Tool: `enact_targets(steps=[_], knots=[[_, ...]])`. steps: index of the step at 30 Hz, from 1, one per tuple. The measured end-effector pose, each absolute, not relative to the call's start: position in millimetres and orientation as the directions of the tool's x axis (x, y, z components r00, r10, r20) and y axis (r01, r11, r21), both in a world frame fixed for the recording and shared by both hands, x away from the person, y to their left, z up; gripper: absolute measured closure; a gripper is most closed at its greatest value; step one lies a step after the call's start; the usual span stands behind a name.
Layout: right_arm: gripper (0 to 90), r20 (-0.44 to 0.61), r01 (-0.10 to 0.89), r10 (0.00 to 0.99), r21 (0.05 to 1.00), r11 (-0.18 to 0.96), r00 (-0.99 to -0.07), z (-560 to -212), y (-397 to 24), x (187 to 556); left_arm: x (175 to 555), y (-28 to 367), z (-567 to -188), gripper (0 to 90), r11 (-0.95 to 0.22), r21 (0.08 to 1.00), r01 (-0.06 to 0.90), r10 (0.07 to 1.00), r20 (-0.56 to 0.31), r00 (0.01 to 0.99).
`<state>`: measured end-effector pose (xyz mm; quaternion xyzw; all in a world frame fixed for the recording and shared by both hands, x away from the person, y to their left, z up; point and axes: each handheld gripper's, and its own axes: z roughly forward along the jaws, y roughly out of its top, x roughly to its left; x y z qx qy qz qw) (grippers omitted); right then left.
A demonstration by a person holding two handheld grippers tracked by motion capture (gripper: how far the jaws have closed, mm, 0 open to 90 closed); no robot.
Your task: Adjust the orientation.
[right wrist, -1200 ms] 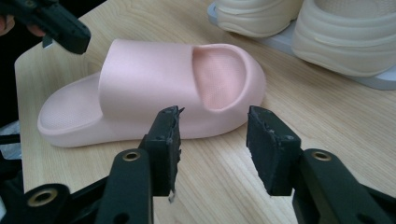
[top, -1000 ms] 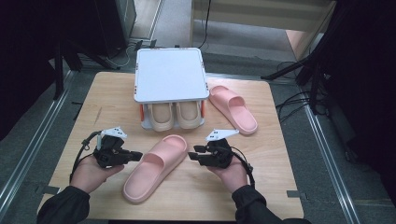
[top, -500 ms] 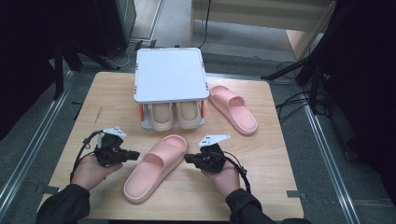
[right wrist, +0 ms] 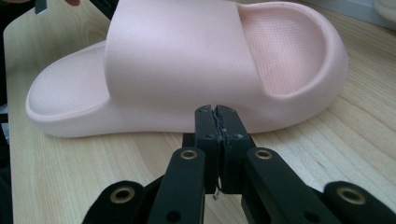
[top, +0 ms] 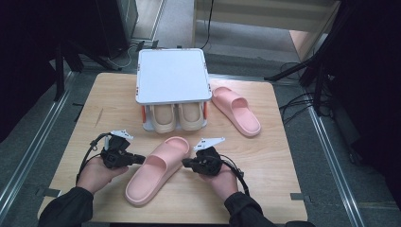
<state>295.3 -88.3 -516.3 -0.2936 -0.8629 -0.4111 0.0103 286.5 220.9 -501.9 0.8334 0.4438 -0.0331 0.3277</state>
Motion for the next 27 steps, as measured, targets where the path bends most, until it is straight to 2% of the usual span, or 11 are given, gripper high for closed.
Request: enact_targets(steps=[27], knots=[[88.8, 0.266, 0.557, 0.551, 0.685, 0.47, -0.791, -521, -80, 315, 276, 202, -507, 87.8, -0.379, 0.509, 0.773, 0.706, -0.382, 0.597]])
